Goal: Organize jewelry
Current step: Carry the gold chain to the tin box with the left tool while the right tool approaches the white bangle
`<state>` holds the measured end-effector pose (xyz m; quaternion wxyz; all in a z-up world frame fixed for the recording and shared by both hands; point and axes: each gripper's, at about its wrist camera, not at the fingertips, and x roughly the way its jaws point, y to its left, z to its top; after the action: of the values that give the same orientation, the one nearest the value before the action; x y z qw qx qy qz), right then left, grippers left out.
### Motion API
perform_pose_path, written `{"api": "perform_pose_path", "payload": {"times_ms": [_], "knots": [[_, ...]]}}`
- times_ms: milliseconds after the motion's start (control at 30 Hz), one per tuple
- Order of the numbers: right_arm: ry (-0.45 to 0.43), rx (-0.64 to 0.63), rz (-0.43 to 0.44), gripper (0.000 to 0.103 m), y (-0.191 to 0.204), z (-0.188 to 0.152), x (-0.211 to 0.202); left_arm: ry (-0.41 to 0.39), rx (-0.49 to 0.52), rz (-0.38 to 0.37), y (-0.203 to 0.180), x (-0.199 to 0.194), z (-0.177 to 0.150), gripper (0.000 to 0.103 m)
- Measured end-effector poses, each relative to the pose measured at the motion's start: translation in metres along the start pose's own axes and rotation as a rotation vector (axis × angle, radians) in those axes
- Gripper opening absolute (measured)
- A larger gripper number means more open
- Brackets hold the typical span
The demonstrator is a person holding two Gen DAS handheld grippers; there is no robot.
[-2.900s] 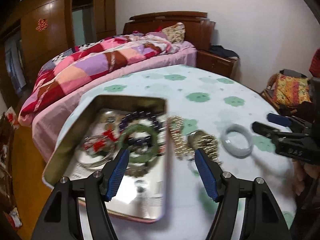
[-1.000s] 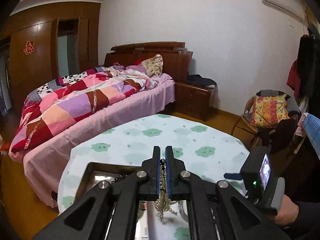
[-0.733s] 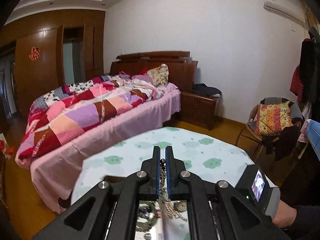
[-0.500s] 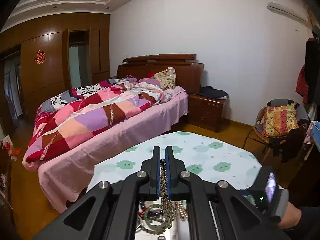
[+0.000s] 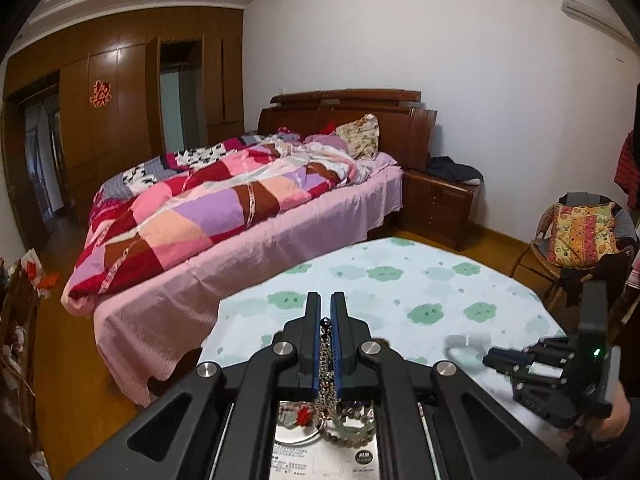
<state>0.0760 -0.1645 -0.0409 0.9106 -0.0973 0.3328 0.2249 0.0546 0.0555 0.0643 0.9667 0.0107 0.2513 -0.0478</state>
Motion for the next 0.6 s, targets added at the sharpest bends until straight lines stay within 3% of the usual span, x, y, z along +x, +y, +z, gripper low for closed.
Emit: {"api": "perform_pose_path", "payload": {"times_ms": [300, 367, 433, 467, 500, 533, 600], "knots": [[0.072, -0.021, 0.001, 0.01, -0.001, -0.006, 0.015, 0.138, 0.003, -0.005, 0.003, 0.037, -0.041, 0.004], [0.082, -0.01, -0.026, 0.029, -0.011, -0.007, 0.02, 0.18, -0.006, -0.005, 0.005, 0.053, -0.053, 0.004], [0.087, -0.033, -0.044, 0.097, -0.026, 0.01, 0.031, 0.226, -0.004, 0.001, 0.007, 0.071, -0.066, 0.004], [0.107, -0.026, -0.042, 0.098, -0.037, 0.021, 0.043, 0.238, -0.013, -0.003, 0.009, 0.075, -0.069, 0.004], [0.099, -0.005, -0.087, 0.086, -0.051, 0.037, 0.053, 0.238, -0.021, -0.009, 0.011, 0.076, -0.071, 0.004], [0.092, -0.001, -0.11, 0.08, -0.059, 0.045, 0.059, 0.234, -0.018, 0.001, 0.012, 0.076, -0.071, 0.004], [0.108, -0.01, -0.107, 0.08, -0.071, 0.065, 0.078, 0.233, 0.024, 0.047, 0.011, 0.077, -0.071, 0.004]]}}
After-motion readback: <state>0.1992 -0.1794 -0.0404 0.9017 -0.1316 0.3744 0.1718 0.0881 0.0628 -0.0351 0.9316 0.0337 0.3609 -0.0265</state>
